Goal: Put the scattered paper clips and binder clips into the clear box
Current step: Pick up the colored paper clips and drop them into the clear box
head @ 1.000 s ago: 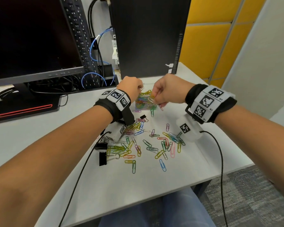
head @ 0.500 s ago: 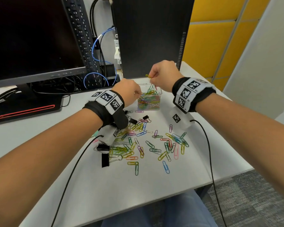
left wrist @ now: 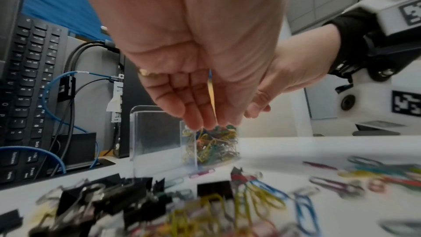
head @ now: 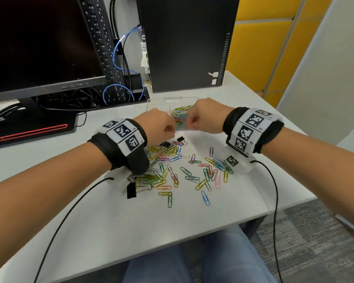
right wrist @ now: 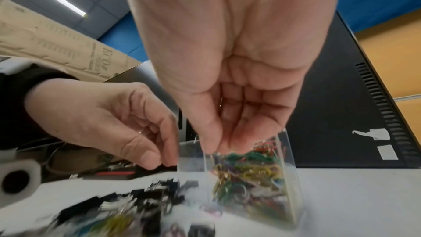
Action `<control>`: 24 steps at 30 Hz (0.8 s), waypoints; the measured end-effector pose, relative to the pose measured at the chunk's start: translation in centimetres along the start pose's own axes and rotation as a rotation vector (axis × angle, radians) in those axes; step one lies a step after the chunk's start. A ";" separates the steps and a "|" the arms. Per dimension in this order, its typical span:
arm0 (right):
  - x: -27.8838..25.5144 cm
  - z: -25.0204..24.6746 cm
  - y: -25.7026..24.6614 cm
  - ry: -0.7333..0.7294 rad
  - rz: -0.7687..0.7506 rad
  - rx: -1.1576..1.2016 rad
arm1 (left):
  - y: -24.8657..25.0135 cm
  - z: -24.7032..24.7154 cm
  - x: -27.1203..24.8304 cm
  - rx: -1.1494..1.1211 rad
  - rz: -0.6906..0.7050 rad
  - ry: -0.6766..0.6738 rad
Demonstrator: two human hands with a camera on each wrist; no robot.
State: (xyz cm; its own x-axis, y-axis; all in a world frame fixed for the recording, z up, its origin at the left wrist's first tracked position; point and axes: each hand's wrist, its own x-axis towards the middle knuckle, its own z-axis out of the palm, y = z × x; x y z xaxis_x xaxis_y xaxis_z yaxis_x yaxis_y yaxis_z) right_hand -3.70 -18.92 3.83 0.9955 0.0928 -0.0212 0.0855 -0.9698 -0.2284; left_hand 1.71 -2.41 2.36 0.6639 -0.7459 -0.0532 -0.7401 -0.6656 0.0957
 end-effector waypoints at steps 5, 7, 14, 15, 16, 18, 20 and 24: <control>-3.0 1.7 0.7 -0.267 0.051 -0.086 | 1.7 1.3 -2.4 0.077 0.060 -0.262; -3.8 2.0 0.8 -0.323 0.065 -0.119 | 2.2 1.5 -3.2 0.102 0.081 -0.335; -6.2 1.6 0.2 -0.445 0.040 -0.180 | 2.7 1.0 -5.0 0.096 0.122 -0.440; -6.5 1.6 0.2 -0.468 0.053 -0.191 | 2.6 1.1 -5.3 0.105 0.117 -0.453; -6.8 1.7 0.2 -0.490 0.072 -0.197 | 2.6 1.3 -5.6 0.115 0.112 -0.461; -7.1 2.1 0.1 -0.503 0.090 -0.198 | 2.7 1.7 -6.0 0.131 0.116 -0.461; -7.2 2.6 -0.2 -0.473 0.089 -0.190 | 2.9 2.1 -6.2 0.144 0.121 -0.440; -7.2 3.0 -1.1 -0.405 0.061 -0.195 | 3.1 2.3 -6.2 0.103 0.103 -0.386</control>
State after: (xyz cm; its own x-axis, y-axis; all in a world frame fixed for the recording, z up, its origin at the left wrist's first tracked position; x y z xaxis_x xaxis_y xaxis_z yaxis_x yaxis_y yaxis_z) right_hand -11.04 -17.88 1.30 0.9057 0.0774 -0.4169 0.0721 -0.9970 -0.0285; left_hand -4.90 0.09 0.72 0.5112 -0.7502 -0.4193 -0.8208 -0.5709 0.0207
